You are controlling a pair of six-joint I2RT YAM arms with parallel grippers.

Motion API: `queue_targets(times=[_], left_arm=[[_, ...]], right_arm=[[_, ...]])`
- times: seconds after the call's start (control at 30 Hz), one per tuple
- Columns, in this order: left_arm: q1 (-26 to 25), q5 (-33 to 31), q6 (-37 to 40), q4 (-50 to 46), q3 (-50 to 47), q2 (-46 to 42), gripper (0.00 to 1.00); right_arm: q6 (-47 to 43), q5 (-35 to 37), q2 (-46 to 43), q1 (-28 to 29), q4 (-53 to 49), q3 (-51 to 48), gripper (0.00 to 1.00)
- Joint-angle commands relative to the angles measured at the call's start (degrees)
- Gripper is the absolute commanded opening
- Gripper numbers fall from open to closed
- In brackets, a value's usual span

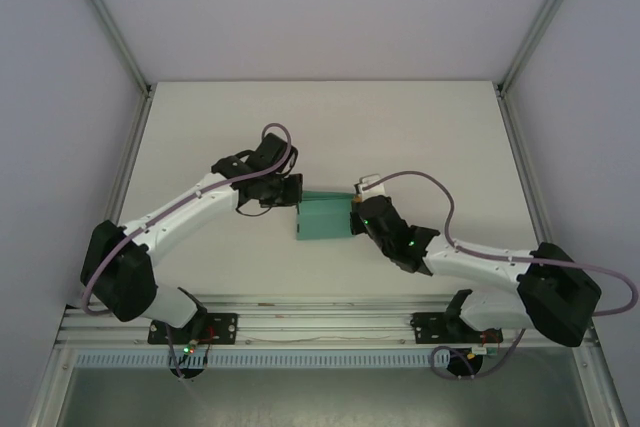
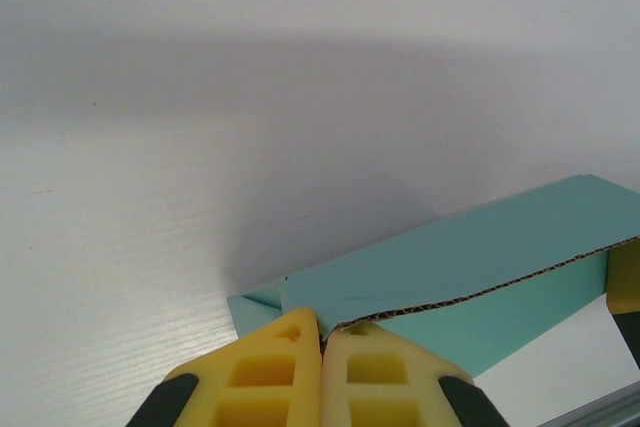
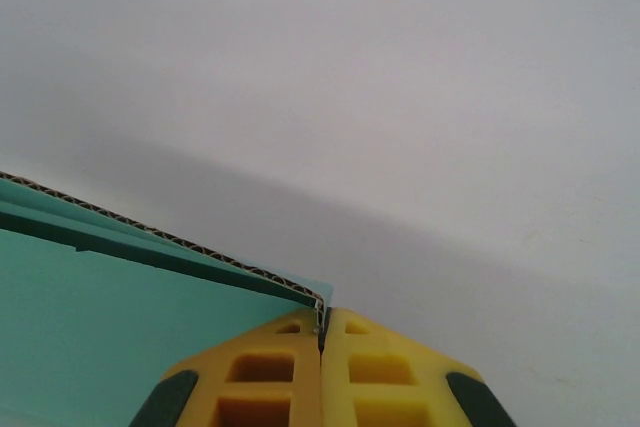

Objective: Assemble paper box

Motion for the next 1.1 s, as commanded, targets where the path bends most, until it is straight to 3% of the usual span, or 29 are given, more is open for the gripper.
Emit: queue_targets(times=[0.0,0.47,0.7,0.8,0.93,1.07], left_arm=[[0.3,1.5,-2.0,3.7,-0.8,0.9,0.04],[1.1,7.3,-1.4,-2.6,3.0,3.0,0.03],[2.2,11.8,-4.8,0.0,1.8,1.9,0.01],[2.3,8.4,-6.7,-1.2,1.8,1.7,0.01],[2.0,6.4,-10.6,4.6,-2.9,-0.1,0.01],[-1.5,1.3,-11.0,8.4,-7.1,-1.2,0.01]], right_arm=[[-3.7,2.5,1.2,0.5,0.6,0.7,0.0],[-11.0,5.8,1.8,3.7,3.8,-1.4,0.0],[-12.9,5.9,2.6,4.5,6.8,-3.2,0.0],[-12.8,6.9,3.2,4.8,7.0,-3.6,0.0],[-12.5,7.6,3.5,5.6,8.9,-4.0,0.0],[-12.9,9.5,4.6,6.5,9.3,-3.7,0.0]])
